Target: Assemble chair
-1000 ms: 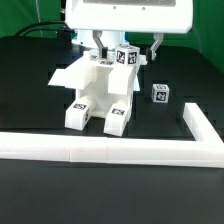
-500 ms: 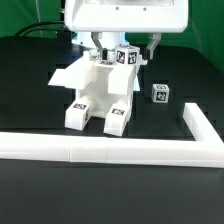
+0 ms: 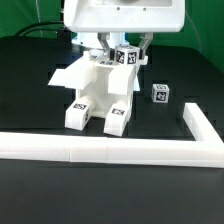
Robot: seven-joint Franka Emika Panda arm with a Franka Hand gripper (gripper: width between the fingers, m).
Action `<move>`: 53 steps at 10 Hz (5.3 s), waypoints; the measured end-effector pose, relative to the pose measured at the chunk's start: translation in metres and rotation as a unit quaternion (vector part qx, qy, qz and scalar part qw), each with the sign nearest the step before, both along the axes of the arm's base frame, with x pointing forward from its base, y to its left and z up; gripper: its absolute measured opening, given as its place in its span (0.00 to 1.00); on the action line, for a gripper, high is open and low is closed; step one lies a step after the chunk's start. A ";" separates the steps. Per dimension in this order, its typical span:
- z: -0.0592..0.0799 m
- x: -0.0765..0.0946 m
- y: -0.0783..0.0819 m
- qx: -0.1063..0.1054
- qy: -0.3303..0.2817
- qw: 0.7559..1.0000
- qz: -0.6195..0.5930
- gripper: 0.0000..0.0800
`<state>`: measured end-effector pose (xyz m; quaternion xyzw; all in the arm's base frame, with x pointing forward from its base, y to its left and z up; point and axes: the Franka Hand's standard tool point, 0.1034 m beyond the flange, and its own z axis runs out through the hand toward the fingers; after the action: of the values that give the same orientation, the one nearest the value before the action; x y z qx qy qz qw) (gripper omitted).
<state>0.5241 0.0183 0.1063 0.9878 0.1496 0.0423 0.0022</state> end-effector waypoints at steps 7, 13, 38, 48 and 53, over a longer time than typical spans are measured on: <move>0.000 0.000 0.000 0.023 0.002 0.978 -0.206 0.33; 0.003 0.005 -0.006 0.052 -0.001 0.919 -0.392 0.33; 0.061 -0.033 0.011 0.114 0.023 0.830 -0.545 0.81; 0.002 -0.085 0.069 0.072 -0.001 0.812 -0.579 0.81; 0.002 -0.091 0.092 0.061 0.015 0.833 -0.550 0.81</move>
Offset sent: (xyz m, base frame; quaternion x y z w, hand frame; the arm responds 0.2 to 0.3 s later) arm 0.0000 0.0000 0.0000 0.0000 0.0000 0.1296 0.9916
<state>0.4335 0.1101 0.1080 0.9058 -0.4212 0.0284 -0.0370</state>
